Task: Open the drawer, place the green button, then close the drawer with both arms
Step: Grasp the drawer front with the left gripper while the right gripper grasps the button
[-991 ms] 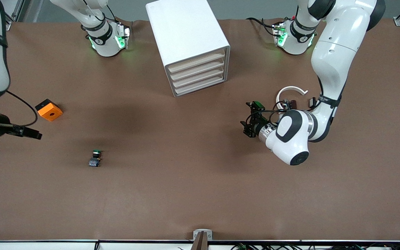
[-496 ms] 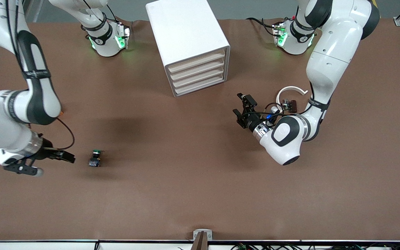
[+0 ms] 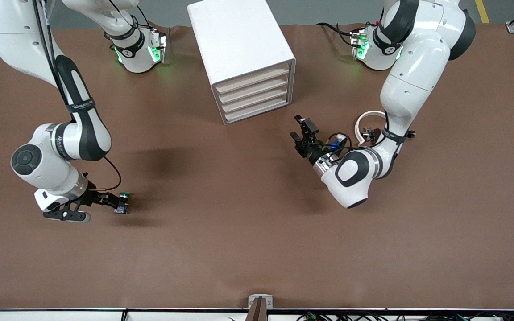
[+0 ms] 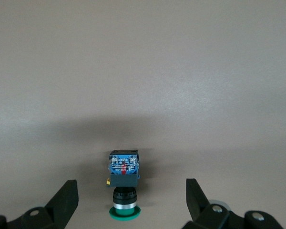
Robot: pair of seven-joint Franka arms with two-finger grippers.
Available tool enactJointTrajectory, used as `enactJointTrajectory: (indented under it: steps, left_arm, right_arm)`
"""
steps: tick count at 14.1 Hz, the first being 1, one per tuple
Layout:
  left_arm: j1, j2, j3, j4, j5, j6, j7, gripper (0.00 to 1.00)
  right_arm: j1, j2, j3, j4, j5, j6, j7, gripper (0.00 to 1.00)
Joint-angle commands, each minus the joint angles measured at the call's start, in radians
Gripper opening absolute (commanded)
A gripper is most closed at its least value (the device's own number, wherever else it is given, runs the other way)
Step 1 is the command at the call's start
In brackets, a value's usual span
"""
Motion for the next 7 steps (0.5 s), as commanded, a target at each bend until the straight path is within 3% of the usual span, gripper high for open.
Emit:
enactJointTrajectory:
  steps: [1, 4, 7]
  left_arm:
    - [-0.027, 0.025, 0.001, 0.020, -0.024, -0.023, -0.023, 0.60]
    - [-0.061, 0.037, 0.001, 0.018, -0.024, -0.023, -0.026, 0.54]
    - [-0.088, 0.059, 0.001, 0.020, -0.025, -0.021, -0.026, 0.54]
  right_arm:
    - [0.042, 0.050, -0.010, -0.003, -0.016, 0.060, 0.057, 1.00]
    - [0.056, 0.128, -0.008, 0.000, -0.017, 0.159, 0.096, 1.00]
    - [0.050, 0.127, -0.011, -0.002, -0.028, 0.149, 0.074, 1.00]
